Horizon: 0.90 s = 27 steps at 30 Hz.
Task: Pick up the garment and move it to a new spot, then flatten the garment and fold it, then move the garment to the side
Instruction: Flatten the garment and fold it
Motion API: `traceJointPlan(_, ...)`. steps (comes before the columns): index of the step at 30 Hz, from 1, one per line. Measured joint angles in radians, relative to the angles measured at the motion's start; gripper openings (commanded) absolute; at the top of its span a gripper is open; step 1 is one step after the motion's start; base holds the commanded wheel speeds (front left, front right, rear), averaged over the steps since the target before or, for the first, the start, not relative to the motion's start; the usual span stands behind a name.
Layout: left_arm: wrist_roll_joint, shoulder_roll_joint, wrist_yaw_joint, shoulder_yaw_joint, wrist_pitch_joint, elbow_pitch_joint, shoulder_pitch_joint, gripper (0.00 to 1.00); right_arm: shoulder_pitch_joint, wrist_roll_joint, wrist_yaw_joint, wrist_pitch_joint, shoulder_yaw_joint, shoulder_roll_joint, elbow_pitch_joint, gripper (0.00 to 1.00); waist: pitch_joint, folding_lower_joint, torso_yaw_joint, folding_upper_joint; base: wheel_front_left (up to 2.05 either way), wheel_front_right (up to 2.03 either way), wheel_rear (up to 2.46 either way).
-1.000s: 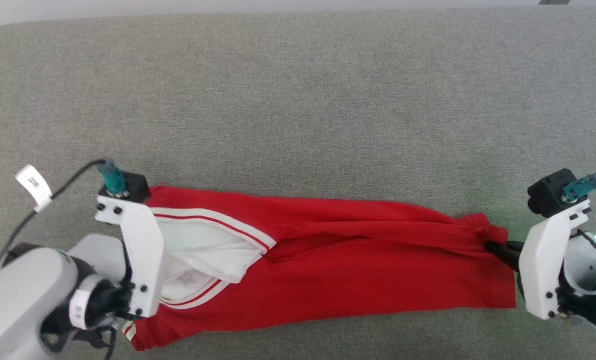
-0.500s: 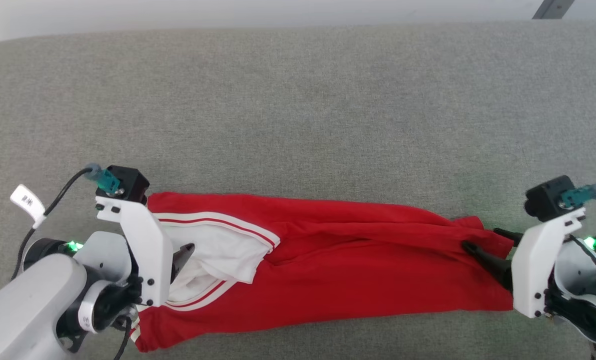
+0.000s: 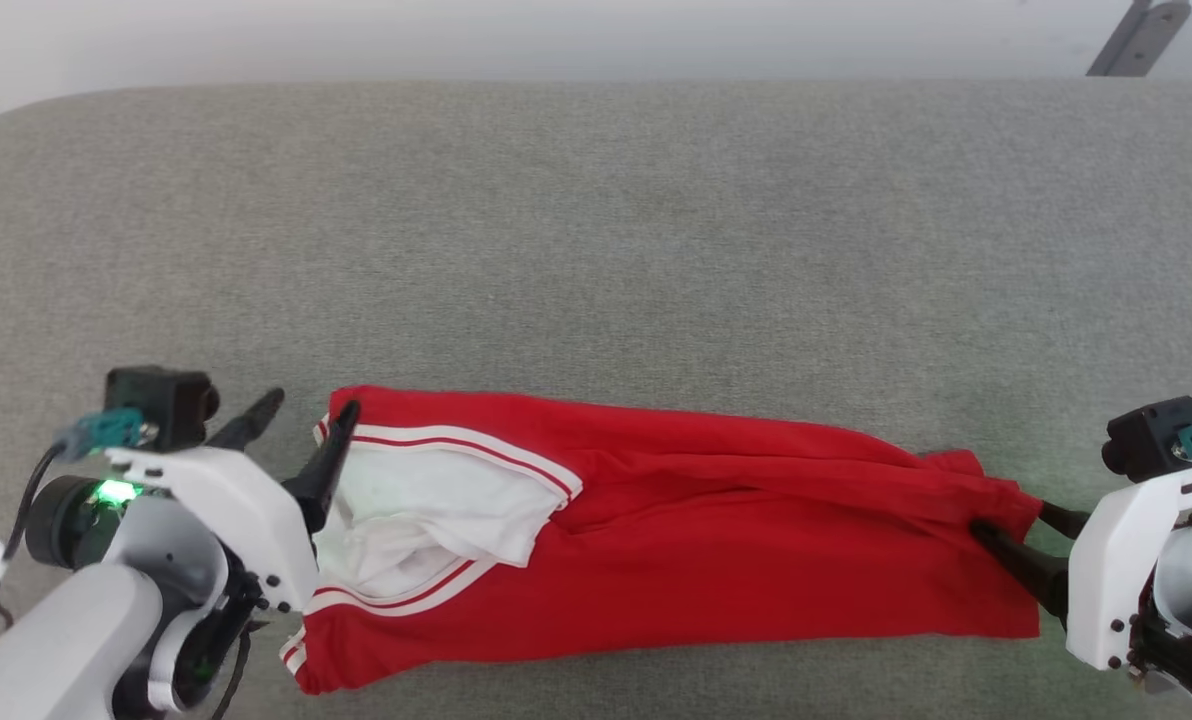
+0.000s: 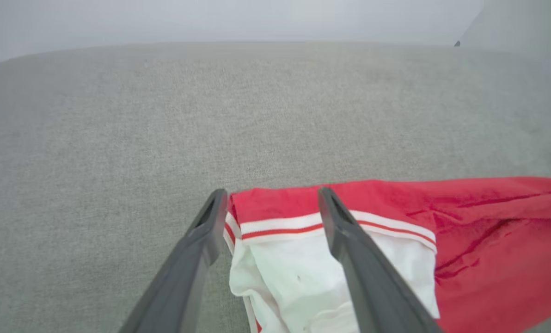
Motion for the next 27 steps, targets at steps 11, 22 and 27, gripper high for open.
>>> traceJointPlan(11, 0.030, -0.062, -0.024, 0.070, -0.314, 0.089, 0.099, 1.00, -0.008, 0.038, 0.000, 0.018, 0.019, 0.023, 0.121, 1.00, -0.017, 0.0000, 0.053, 0.0000, 0.00, 0.00, 0.00)
traceJointPlan(22, 0.058, -0.122, -0.069, 0.159, -0.397, 0.165, 0.171, 1.00, -0.092, 0.147, -0.001, 0.028, 0.134, 0.036, 0.231, 0.00, -0.036, 0.0000, 0.087, 0.0000, 0.00, 0.00, 0.00)
traceJointPlan(27, 0.122, -0.190, -0.115, 0.275, -0.399, 0.159, 0.215, 1.00, -0.130, 0.209, 0.000, 0.014, 0.192, 0.026, 0.263, 0.00, -0.043, 0.0000, 0.099, 0.0000, 0.00, 0.00, 0.00)
